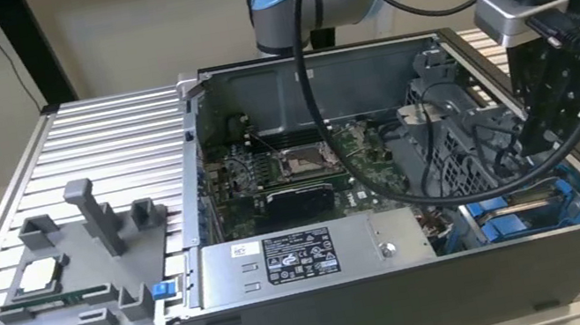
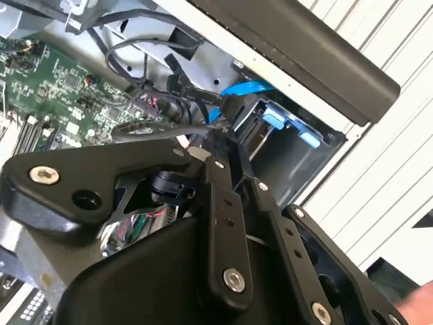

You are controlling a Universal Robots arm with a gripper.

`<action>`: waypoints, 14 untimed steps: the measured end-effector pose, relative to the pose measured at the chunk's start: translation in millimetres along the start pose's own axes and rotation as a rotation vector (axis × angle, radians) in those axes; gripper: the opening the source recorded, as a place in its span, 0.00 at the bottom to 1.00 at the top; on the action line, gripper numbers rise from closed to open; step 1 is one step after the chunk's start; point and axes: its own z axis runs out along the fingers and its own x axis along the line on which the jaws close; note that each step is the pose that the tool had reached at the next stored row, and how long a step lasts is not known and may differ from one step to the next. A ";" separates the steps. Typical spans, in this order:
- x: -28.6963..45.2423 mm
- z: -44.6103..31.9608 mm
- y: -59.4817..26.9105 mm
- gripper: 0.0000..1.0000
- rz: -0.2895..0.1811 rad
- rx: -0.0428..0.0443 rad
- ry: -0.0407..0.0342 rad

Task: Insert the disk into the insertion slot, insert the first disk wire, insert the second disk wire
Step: 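Insert the first disk wire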

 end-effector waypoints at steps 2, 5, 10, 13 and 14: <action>0.0 0.0 -0.1 0.00 0.002 -0.0020 0.0003; 0.0 0.1 -0.2 0.00 0.005 -0.0529 0.0009; 0.4 2.3 -3.6 0.00 0.009 -0.1109 0.0009; 3.6 4.4 -10.0 0.00 0.010 -0.1166 0.0009; 5.2 5.1 -12.5 0.00 0.010 -0.1179 0.0009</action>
